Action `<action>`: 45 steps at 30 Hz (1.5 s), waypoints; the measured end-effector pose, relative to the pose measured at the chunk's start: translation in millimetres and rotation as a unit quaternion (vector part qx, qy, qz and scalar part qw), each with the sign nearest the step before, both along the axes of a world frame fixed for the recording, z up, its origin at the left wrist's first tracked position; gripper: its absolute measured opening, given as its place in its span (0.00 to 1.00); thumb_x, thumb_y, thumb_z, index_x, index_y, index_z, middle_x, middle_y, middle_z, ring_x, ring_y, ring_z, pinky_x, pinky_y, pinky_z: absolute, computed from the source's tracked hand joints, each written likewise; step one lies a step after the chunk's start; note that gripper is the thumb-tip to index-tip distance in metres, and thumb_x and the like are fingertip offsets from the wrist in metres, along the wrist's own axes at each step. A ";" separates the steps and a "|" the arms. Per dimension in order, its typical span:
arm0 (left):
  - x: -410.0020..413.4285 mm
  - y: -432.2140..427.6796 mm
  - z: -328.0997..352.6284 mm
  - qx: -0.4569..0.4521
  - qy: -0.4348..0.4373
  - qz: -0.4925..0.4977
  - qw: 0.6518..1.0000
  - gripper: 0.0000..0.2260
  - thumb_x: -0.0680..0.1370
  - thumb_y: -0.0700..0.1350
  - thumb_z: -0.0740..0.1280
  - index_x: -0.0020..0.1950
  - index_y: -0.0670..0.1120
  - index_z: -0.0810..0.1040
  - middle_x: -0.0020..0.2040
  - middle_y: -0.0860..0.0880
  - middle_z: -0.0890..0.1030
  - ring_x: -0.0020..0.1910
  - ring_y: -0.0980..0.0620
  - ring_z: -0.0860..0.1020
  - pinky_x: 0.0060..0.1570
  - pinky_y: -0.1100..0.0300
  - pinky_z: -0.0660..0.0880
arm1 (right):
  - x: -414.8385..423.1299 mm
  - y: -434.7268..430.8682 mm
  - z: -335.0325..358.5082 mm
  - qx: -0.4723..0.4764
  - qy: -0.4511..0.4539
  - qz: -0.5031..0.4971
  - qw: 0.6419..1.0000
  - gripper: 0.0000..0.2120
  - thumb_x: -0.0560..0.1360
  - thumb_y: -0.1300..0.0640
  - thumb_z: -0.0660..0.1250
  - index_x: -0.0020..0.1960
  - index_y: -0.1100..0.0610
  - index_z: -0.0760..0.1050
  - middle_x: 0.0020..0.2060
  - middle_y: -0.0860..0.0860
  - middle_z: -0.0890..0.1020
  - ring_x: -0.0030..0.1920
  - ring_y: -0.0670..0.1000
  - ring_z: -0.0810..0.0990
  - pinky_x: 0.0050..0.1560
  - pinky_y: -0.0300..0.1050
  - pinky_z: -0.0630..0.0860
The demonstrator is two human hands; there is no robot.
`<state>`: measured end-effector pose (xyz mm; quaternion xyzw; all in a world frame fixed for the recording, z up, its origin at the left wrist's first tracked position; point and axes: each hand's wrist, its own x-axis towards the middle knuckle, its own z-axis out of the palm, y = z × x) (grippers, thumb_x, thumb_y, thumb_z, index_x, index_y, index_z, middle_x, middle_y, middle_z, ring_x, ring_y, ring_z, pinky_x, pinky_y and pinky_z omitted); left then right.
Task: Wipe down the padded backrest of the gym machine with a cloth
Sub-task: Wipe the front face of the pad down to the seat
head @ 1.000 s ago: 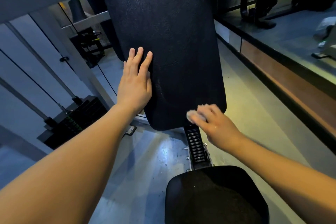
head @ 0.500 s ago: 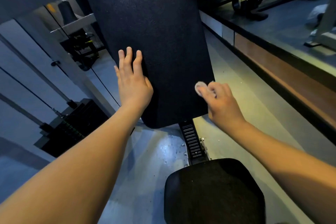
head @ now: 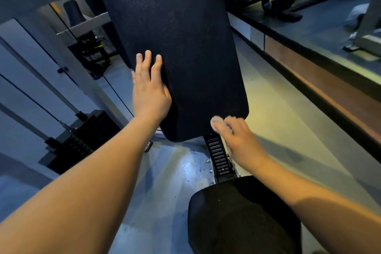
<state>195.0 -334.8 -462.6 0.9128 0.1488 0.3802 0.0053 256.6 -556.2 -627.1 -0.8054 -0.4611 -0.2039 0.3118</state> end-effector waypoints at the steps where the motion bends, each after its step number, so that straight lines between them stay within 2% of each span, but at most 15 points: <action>1: -1.1 0.5 0.7 -0.002 0.003 -0.003 1.000 0.25 0.82 0.39 0.56 0.80 0.46 0.60 0.82 0.46 0.54 0.81 0.44 0.46 0.78 0.41 0.51 | -7.8 0.2 -10.0 -0.045 0.017 0.035 0.998 0.34 0.67 0.73 0.70 0.71 0.55 0.72 0.52 0.52 0.71 0.49 0.55 0.72 0.40 0.44 0.71; 3: -3.3 4.1 2.8 -0.004 0.012 -0.013 1.000 0.25 0.82 0.40 0.56 0.80 0.46 0.60 0.82 0.46 0.54 0.81 0.45 0.47 0.78 0.42 0.53 | -26.5 -1.4 -20.6 -0.108 0.018 0.111 0.988 0.34 0.66 0.71 0.72 0.69 0.53 0.71 0.52 0.51 0.69 0.50 0.55 0.74 0.37 0.44 0.73; 5: -7.3 9.7 7.1 0.002 0.020 -0.029 0.999 0.24 0.83 0.40 0.56 0.80 0.46 0.61 0.82 0.47 0.56 0.81 0.46 0.48 0.78 0.43 0.55 | -29.3 4.6 -3.5 -0.065 -0.006 0.125 0.990 0.34 0.64 0.72 0.73 0.67 0.55 0.74 0.52 0.53 0.70 0.48 0.55 0.73 0.36 0.45 0.74; 10: -26.5 19.1 12.9 0.004 0.012 -0.037 0.999 0.25 0.83 0.41 0.58 0.80 0.47 0.59 0.81 0.48 0.59 0.80 0.49 0.55 0.77 0.46 0.58 | 7.0 49.4 113.7 0.109 -0.103 0.028 0.988 0.21 0.75 0.69 0.62 0.66 0.59 0.78 0.50 0.60 0.75 0.47 0.60 0.72 0.44 0.55 0.78; 14: -38.8 26.8 6.4 -0.013 0.032 -0.012 0.999 0.26 0.84 0.44 0.59 0.81 0.48 0.56 0.81 0.50 0.56 0.81 0.50 0.53 0.77 0.44 0.56 | 32.0 85.1 172.5 0.120 -0.125 -0.027 0.985 0.20 0.75 0.66 0.64 0.66 0.57 0.77 0.54 0.59 0.75 0.50 0.61 0.71 0.42 0.53 0.76; 18: -40.4 34.8 0.4 -0.003 0.071 -0.013 0.997 0.27 0.85 0.46 0.58 0.82 0.49 0.53 0.83 0.51 0.51 0.81 0.50 0.49 0.78 0.43 0.54 | 18.6 108.1 142.8 0.077 -0.126 0.001 0.989 0.23 0.72 0.67 0.63 0.67 0.59 0.75 0.53 0.57 0.76 0.50 0.60 0.72 0.51 0.49 0.73; 24: -43.8 38.0 7.1 0.014 0.109 -0.005 0.994 0.28 0.84 0.46 0.59 0.82 0.49 0.52 0.83 0.51 0.50 0.81 0.47 0.49 0.78 0.40 0.53 | -3.5 75.9 86.2 -0.074 -0.213 0.150 0.963 0.20 0.69 0.68 0.62 0.59 0.58 0.77 0.48 0.55 0.74 0.46 0.56 0.69 0.51 0.50 0.74; 27: -46.1 44.0 9.5 0.011 0.122 -0.015 0.992 0.29 0.84 0.46 0.59 0.83 0.51 0.50 0.83 0.52 0.49 0.81 0.48 0.49 0.78 0.40 0.52 | 10.1 84.0 132.5 0.014 -0.174 0.097 0.980 0.20 0.69 0.71 0.61 0.58 0.57 0.76 0.48 0.56 0.72 0.46 0.57 0.69 0.46 0.54 0.74; 30: -46.1 46.2 8.1 0.012 0.127 -0.024 0.991 0.30 0.84 0.45 0.59 0.83 0.50 0.49 0.83 0.52 0.47 0.81 0.48 0.50 0.77 0.40 0.54 | 29.7 102.7 177.8 0.116 -0.140 -0.011 0.983 0.19 0.74 0.70 0.61 0.61 0.58 0.78 0.51 0.58 0.74 0.48 0.60 0.71 0.51 0.53 0.74; 34: -46.0 50.4 4.8 0.030 0.145 -0.031 0.988 0.33 0.83 0.44 0.60 0.83 0.50 0.45 0.83 0.53 0.43 0.80 0.47 0.54 0.75 0.39 0.58 | 19.3 115.7 150.4 0.102 -0.133 0.020 0.986 0.21 0.72 0.72 0.65 0.63 0.59 0.77 0.53 0.56 0.76 0.51 0.58 0.71 0.60 0.52 0.75; 38: -46.1 52.3 4.5 0.038 0.149 -0.033 0.988 0.34 0.83 0.44 0.61 0.83 0.50 0.43 0.83 0.53 0.42 0.79 0.46 0.57 0.74 0.39 0.60 | -4.9 87.4 70.9 -0.069 -0.142 0.145 0.977 0.23 0.68 0.71 0.64 0.60 0.56 0.73 0.52 0.53 0.71 0.53 0.55 0.70 0.46 0.56 0.76; 40: -46.4 49.6 3.7 0.033 0.144 -0.031 0.989 0.33 0.84 0.44 0.60 0.83 0.51 0.43 0.83 0.53 0.42 0.79 0.45 0.57 0.74 0.39 0.61 | -11.2 66.5 46.0 -0.138 -0.159 0.188 0.959 0.24 0.68 0.69 0.68 0.63 0.56 0.73 0.53 0.53 0.72 0.55 0.55 0.70 0.45 0.54 0.78; 41: -46.3 48.3 3.2 0.027 0.141 -0.029 0.989 0.33 0.84 0.44 0.59 0.82 0.51 0.42 0.83 0.53 0.41 0.79 0.46 0.57 0.74 0.40 0.61 | -10.7 59.4 45.3 -0.145 -0.169 0.198 0.955 0.23 0.69 0.67 0.69 0.63 0.56 0.74 0.52 0.53 0.72 0.54 0.55 0.71 0.45 0.50 0.77; 43: -46.0 45.2 2.4 0.014 0.136 -0.032 0.990 0.32 0.84 0.44 0.59 0.83 0.51 0.42 0.83 0.54 0.41 0.79 0.46 0.56 0.74 0.40 0.61 | -6.0 55.6 68.2 -0.110 -0.172 0.182 0.962 0.18 0.73 0.67 0.61 0.60 0.56 0.76 0.48 0.53 0.72 0.48 0.54 0.70 0.42 0.44 0.67; 45: -46.0 43.6 2.2 0.008 0.123 -0.042 0.991 0.32 0.84 0.43 0.59 0.83 0.50 0.44 0.83 0.53 0.43 0.79 0.46 0.55 0.74 0.41 0.62 | 5.6 65.6 112.9 -0.023 -0.152 0.123 0.980 0.20 0.73 0.69 0.56 0.60 0.57 0.77 0.47 0.55 0.71 0.46 0.55 0.68 0.40 0.48 0.68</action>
